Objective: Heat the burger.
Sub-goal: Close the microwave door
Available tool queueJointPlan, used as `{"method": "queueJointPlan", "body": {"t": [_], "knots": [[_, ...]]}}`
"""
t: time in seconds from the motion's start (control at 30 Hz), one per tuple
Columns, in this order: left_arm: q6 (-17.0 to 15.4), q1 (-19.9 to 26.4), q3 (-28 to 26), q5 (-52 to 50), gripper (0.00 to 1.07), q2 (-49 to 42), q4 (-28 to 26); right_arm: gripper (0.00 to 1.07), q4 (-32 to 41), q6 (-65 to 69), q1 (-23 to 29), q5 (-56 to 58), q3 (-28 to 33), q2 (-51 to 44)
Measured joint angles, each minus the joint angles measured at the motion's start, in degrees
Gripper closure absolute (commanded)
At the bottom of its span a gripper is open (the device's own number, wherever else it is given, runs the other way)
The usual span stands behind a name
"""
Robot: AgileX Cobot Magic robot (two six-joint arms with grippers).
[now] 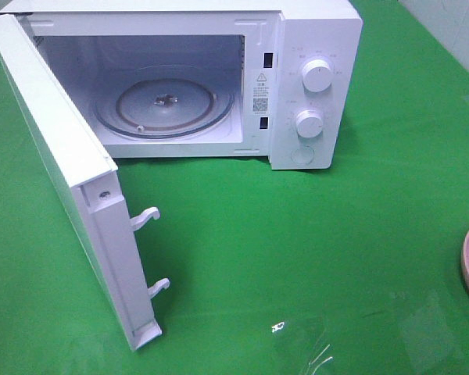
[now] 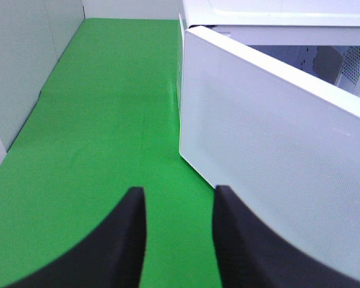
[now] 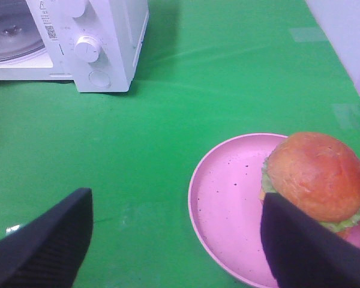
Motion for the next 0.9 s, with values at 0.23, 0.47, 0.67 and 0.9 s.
{"method": "queueJointPlan", "body": {"t": [0.23,0.47,0.67,0.9], "knots": [[0.00,0.00,0.00,-8.88,1.07,7.33,0.00,0.34,0.00,0.00,0.00,0.00,0.00,0.00],[0.00,0.00,2.81,-18.56,1.07,15.76,0.00,0.34,0.00,0.00,0.00,0.00,0.00,0.00],[0.00,0.00,10.26,-33.75,1.07,20.68,-0.86,0.34,0.00,0.00,0.00,0.00,0.00,0.00],[0.00,0.00,20.74,-54.66,1.07,24.41,-1.26,0.34,0.00,0.00,0.00,0.00,0.00,0.00]]}}
